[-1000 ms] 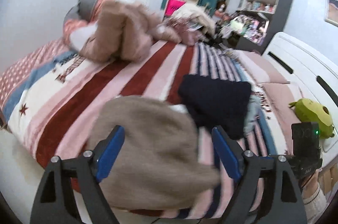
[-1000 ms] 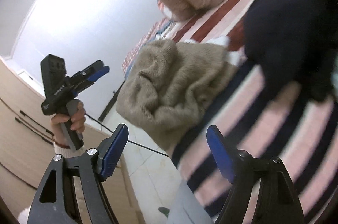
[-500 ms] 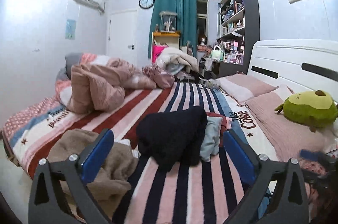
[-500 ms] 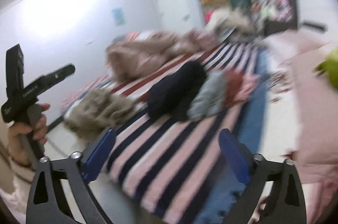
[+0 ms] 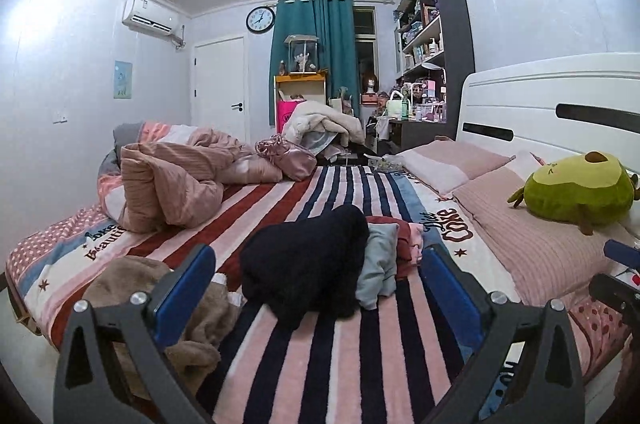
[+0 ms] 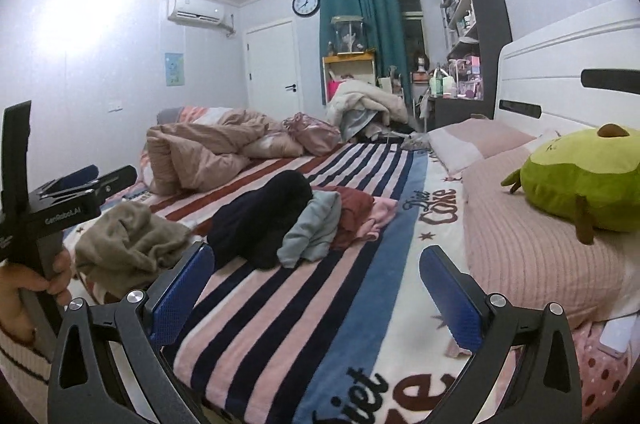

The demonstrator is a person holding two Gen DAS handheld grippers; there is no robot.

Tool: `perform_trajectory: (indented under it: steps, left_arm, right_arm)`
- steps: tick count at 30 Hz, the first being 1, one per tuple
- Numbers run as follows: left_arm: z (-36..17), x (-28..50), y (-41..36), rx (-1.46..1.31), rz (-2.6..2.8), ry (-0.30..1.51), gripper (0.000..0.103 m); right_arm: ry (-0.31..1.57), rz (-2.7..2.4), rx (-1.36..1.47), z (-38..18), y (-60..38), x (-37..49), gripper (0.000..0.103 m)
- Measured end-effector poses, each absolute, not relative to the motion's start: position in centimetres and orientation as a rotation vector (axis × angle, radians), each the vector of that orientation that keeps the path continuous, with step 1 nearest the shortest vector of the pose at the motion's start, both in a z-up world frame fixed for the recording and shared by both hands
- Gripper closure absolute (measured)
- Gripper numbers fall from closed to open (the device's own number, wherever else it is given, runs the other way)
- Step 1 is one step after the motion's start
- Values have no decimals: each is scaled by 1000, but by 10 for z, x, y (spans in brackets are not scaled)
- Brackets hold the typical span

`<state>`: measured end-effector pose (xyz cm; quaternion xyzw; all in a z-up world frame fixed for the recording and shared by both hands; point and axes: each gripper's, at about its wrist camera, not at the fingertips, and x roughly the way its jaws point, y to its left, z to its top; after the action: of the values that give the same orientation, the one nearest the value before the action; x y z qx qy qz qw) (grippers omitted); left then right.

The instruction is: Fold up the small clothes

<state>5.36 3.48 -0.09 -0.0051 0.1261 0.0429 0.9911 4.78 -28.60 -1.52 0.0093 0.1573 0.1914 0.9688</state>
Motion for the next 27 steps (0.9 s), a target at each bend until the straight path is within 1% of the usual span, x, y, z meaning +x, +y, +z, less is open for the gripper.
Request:
perform_trajectory:
  steps: [27]
  left_arm:
    - [5,43,23,16,86,237,1]
  right_arm:
    - [264,369,7,-6,-285,32,0]
